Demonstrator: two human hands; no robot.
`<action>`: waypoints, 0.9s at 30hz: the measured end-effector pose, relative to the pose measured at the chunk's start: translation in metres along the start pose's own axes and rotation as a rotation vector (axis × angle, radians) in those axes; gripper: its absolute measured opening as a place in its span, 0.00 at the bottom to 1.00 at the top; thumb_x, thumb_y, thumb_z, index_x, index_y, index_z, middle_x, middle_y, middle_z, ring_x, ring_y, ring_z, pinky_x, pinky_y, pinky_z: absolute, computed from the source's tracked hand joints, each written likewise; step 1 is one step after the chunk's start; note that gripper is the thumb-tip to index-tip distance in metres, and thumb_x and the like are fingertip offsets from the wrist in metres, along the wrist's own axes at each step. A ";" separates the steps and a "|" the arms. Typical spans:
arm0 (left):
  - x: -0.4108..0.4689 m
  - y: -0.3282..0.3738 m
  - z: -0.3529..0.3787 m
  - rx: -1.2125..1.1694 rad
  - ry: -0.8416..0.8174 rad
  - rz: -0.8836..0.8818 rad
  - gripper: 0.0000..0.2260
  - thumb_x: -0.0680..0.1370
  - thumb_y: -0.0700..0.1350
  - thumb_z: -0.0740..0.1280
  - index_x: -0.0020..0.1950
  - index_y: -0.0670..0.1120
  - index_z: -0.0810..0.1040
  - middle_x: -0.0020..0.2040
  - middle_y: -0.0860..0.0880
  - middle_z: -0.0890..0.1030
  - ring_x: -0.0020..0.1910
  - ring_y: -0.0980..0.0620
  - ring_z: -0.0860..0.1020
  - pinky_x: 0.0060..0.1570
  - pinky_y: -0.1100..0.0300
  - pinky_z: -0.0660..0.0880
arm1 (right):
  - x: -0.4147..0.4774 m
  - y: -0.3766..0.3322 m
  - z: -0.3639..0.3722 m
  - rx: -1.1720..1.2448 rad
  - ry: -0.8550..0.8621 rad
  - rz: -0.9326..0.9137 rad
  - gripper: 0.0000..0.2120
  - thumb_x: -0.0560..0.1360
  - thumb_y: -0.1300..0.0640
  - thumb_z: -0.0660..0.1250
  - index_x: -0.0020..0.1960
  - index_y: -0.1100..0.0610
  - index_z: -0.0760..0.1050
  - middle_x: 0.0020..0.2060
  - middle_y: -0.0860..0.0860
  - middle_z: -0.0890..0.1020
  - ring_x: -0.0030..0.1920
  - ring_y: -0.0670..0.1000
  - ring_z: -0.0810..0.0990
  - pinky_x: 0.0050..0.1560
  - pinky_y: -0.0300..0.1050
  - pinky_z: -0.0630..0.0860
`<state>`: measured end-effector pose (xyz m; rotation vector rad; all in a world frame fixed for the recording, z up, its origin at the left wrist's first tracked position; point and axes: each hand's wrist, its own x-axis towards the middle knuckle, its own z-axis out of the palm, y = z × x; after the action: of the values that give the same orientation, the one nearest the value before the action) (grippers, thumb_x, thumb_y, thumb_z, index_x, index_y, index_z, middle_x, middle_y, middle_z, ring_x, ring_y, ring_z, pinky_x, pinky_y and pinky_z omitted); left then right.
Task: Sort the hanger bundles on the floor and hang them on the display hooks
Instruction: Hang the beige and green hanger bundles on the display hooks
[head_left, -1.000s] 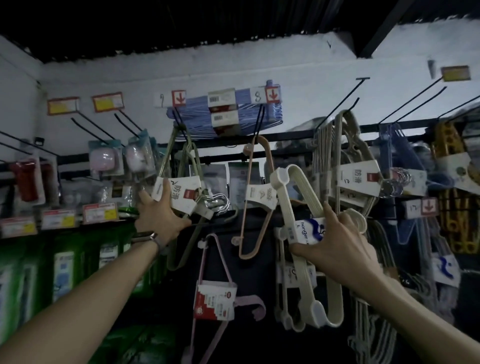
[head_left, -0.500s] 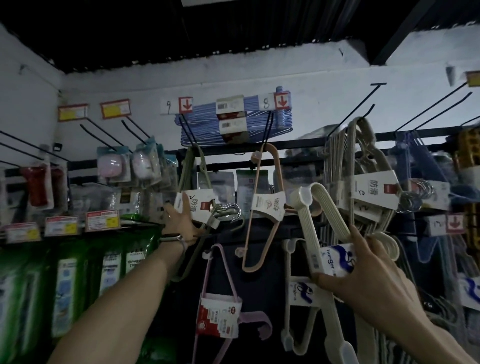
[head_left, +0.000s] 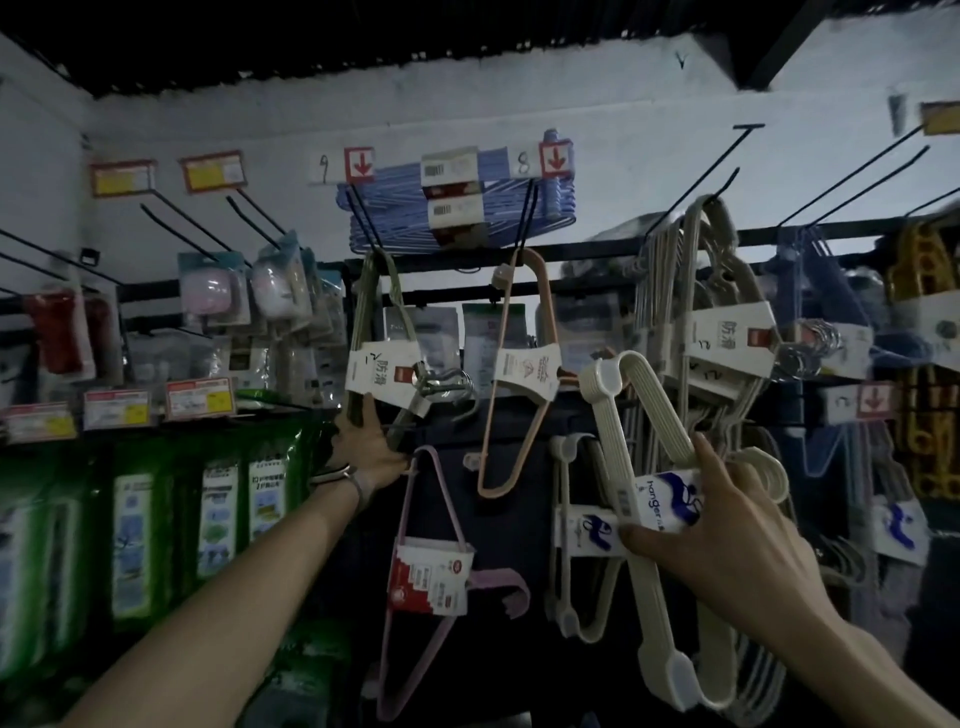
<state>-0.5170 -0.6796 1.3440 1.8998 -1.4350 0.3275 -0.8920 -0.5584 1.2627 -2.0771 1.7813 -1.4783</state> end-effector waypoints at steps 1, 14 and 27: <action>-0.011 -0.001 0.003 -0.019 0.003 0.004 0.52 0.63 0.73 0.66 0.83 0.54 0.56 0.80 0.38 0.56 0.72 0.32 0.64 0.67 0.43 0.72 | -0.003 0.001 0.003 0.011 -0.001 -0.001 0.61 0.67 0.32 0.77 0.86 0.50 0.44 0.70 0.50 0.67 0.69 0.56 0.70 0.51 0.43 0.65; -0.143 0.051 0.063 -0.247 -0.210 0.268 0.26 0.79 0.57 0.69 0.76 0.53 0.70 0.69 0.48 0.72 0.64 0.46 0.76 0.63 0.50 0.75 | -0.038 0.038 0.066 0.013 0.054 0.136 0.56 0.62 0.26 0.74 0.80 0.39 0.50 0.61 0.45 0.65 0.52 0.55 0.78 0.41 0.49 0.75; -0.170 0.152 0.095 -0.337 -0.175 0.395 0.18 0.82 0.61 0.57 0.66 0.52 0.73 0.53 0.47 0.83 0.54 0.41 0.81 0.53 0.44 0.79 | 0.006 0.057 0.105 0.037 0.083 0.137 0.53 0.65 0.27 0.73 0.81 0.41 0.53 0.63 0.50 0.70 0.59 0.57 0.80 0.42 0.49 0.70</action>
<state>-0.7353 -0.6379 1.2357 1.3986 -1.8546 0.0928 -0.8676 -0.6377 1.1768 -1.8613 1.8680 -1.5678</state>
